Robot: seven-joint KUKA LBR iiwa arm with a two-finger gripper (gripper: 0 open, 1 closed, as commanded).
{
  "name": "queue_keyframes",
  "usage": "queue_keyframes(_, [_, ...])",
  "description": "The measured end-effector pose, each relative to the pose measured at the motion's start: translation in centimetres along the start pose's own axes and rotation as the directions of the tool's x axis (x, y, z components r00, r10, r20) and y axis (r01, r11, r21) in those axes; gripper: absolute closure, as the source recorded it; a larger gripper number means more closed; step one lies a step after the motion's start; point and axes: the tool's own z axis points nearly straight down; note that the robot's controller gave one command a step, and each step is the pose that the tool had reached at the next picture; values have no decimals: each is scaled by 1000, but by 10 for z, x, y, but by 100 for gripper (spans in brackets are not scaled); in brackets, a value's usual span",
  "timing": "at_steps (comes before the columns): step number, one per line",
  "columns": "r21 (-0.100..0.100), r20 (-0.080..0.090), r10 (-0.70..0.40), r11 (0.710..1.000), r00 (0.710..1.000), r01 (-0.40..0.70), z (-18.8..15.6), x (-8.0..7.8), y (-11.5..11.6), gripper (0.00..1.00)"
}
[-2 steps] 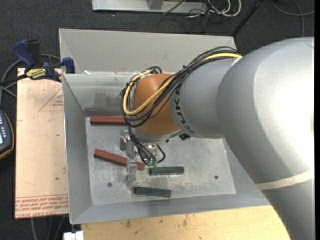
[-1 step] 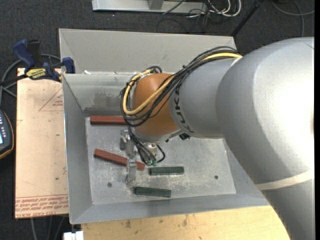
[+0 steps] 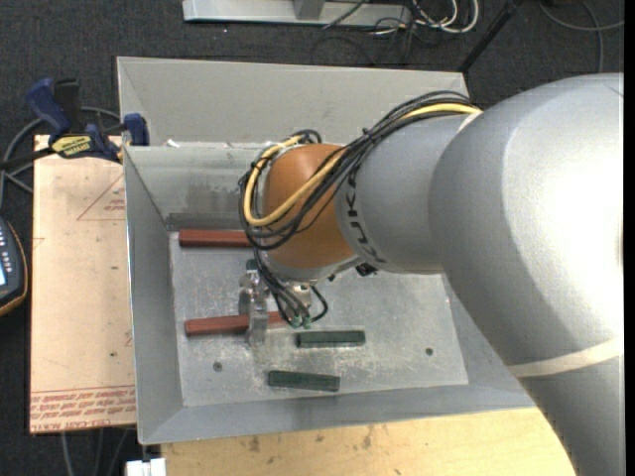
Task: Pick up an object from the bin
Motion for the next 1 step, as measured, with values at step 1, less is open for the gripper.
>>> queue_keyframes(1, [-1, 7, 1, 1000, 1000, -1, -125, -3, 1, 100])
